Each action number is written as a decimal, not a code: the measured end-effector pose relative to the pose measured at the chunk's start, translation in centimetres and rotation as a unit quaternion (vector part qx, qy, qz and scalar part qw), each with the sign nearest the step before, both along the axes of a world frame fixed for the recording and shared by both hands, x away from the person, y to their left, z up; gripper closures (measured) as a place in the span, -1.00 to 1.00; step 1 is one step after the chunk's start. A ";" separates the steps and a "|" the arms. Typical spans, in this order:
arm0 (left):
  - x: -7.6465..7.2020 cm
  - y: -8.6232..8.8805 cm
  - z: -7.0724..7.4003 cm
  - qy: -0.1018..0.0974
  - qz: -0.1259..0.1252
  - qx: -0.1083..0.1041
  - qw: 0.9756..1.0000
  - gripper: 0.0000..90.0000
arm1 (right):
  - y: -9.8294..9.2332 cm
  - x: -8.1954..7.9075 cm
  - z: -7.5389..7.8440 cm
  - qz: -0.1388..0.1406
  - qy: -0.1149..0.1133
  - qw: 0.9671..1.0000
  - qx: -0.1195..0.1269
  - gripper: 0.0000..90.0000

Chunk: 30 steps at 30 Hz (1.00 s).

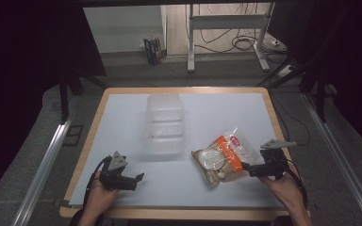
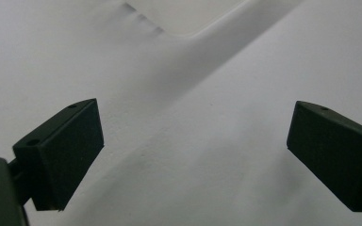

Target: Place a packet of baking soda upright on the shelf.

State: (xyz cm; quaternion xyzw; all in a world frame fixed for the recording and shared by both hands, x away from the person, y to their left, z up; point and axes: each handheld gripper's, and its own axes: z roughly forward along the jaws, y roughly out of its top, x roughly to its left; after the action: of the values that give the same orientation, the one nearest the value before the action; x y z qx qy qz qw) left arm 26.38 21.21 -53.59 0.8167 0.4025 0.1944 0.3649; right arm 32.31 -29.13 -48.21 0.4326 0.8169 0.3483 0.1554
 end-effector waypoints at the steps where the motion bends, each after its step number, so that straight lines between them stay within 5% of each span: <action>1: 0.0 0.0 0.0 0.000 0.000 0.001 1.000 -0.91 | 0.0 0.2 0.1 -0.001 0.000 1.000 -0.001 -0.83; 11: 0.0 -0.2 -0.3 0.008 -0.003 0.013 1.000 -0.90 | 0.7 2.5 0.5 0.005 0.010 1.000 0.000 -0.64; 19: 0.1 -0.4 -0.4 0.009 -0.004 0.020 1.000 -0.90 | 1.5 4.3 -0.3 0.029 0.041 0.999 0.009 -0.42; 30: 0.1 -0.7 -0.5 0.010 -0.013 0.035 0.999 -0.90 | 2.6 4.0 -0.7 0.070 0.053 0.996 0.003 -0.08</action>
State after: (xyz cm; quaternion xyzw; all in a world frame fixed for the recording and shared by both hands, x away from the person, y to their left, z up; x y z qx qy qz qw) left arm 26.45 20.47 -54.13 0.8364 0.3880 0.1954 0.3342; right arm 36.27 -26.48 -48.88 0.3931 0.8513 0.3368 0.0857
